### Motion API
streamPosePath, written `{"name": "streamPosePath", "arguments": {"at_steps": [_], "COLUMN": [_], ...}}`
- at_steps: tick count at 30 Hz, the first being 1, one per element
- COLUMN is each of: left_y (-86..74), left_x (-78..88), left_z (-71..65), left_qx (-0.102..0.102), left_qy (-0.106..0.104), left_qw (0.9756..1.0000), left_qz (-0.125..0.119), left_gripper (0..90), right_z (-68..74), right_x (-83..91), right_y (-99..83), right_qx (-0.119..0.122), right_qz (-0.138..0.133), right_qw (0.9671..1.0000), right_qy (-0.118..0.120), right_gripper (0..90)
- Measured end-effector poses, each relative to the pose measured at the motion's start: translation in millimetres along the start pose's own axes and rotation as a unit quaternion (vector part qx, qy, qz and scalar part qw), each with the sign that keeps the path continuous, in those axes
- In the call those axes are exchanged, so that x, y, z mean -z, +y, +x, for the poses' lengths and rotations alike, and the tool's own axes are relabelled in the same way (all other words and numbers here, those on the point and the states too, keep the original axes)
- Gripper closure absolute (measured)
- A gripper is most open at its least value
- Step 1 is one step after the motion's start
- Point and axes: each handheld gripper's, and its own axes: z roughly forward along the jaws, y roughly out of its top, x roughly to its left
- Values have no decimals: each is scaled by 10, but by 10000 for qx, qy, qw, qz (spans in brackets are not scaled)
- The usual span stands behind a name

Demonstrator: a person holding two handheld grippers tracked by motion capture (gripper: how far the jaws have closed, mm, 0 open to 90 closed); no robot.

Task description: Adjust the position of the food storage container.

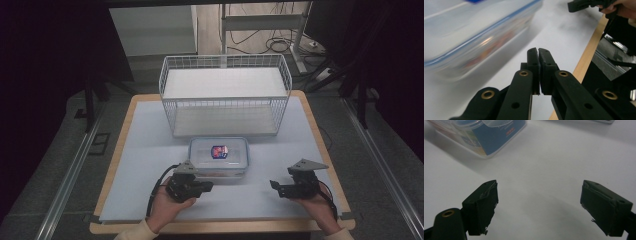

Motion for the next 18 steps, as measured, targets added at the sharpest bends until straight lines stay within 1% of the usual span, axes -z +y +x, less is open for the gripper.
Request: {"name": "streamPosePath", "arguments": {"at_steps": [1,2,3,4,5,6,7,8,9,10,11,12,13,14,16,17,18], "left_y": [-13,-27,-49,-49,-54,-66,-66,-69,-72,-77,-81,-81,-86,-90,-97,-107,-107], "left_x": [46,90,170,170,209,287,287,325,365,436,468,468,501,527,558,569,569], "left_z": [27,49,89,89,116,152,152,174,199,250,273,273,298,323,374,425,425], "left_qx": [40,70,138,138,188,264,264,320,387,495,518,518,545,584,617,668,668], "left_qy": [-21,13,74,74,54,190,190,262,293,344,417,417,456,483,597,674,674], "left_qw": [10000,10000,9999,9999,9998,9994,9994,9991,9987,9978,9973,9973,9969,9964,9955,9947,9947], "left_qz": [19,4,-65,-65,-33,-82,-82,-121,-178,-262,-298,-298,-351,-387,-392,-407,-407], "left_gripper": [869,849,806,779,779,671,611,549,549,454,410,381,381,356,300,272,259], "right_z": [-3,-6,-9,-9,-9,-8,-8,-8,-8,-8,-10,-10,-11,-12,-14,-16,-17], "right_x": [0,1,3,3,4,6,6,8,8,10,10,10,9,9,7,6,7], "right_y": [0,0,-1,-1,-1,1,1,2,2,2,2,2,2,2,2,4,5], "right_qx": [-3,0,9,9,11,8,8,13,13,7,4,4,4,2,9,1,1], "right_qz": [-1,-3,-2,-2,-2,-11,-11,-15,-15,-17,-18,-18,-18,-18,-15,-20,-15], "right_qw": [10000,10000,10000,10000,10000,10000,10000,10000,10000,10000,10000,10000,10000,10000,10000,10000,10000], "right_qy": [2,0,0,0,-1,-3,-3,-5,-5,-6,-9,-9,-12,-11,-13,-11,-8], "right_gripper": [147,148,147,147,147,148,148,148,148,147,147,147,148,148,148,148,147]}}
